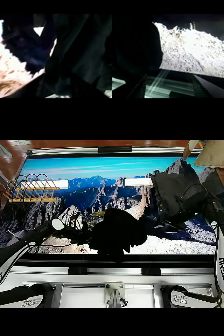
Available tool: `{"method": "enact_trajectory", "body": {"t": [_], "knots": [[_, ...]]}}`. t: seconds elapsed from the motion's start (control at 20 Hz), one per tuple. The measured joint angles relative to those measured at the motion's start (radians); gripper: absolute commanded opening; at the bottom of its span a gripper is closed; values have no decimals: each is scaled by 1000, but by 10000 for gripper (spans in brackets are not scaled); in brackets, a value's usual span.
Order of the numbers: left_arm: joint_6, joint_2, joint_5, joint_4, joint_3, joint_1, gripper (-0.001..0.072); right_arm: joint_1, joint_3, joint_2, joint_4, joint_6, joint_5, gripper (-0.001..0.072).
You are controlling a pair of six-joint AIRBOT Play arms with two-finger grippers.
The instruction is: Fold the shirts.
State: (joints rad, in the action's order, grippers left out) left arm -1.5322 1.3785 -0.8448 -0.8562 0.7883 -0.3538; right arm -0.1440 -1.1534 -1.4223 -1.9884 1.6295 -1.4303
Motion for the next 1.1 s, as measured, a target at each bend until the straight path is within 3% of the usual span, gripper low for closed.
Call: {"method": "enact_trajectory", "body": {"t": [0.05, 0.1, 0.65, 0.7, 0.75, 0.8, 1.1], "knots": [[0, 5, 16, 7, 0, -3, 68, -1, 14, -1, -3, 3, 15, 675], [2, 7, 19, 10, 1, -6, 34, -1, 31, -3, -10, 5, 27, 675], [6, -18, 34, 26, 2, -13, 34, 106, 197, -28, -160, 57, 225, 672], [6, -23, 33, 26, 2, -13, 34, 129, 200, -36, -150, 46, 241, 486], [6, -27, 33, 26, 2, -13, 34, 151, 202, -42, -135, 30, 257, 131], [7, -32, 33, 26, 4, -13, 34, 166, 203, -46, -126, 20, 270, 77], [72, -110, -99, -42, 192, 53, 32, 208, 124, 29, -32, -12, 269, 73]]}}
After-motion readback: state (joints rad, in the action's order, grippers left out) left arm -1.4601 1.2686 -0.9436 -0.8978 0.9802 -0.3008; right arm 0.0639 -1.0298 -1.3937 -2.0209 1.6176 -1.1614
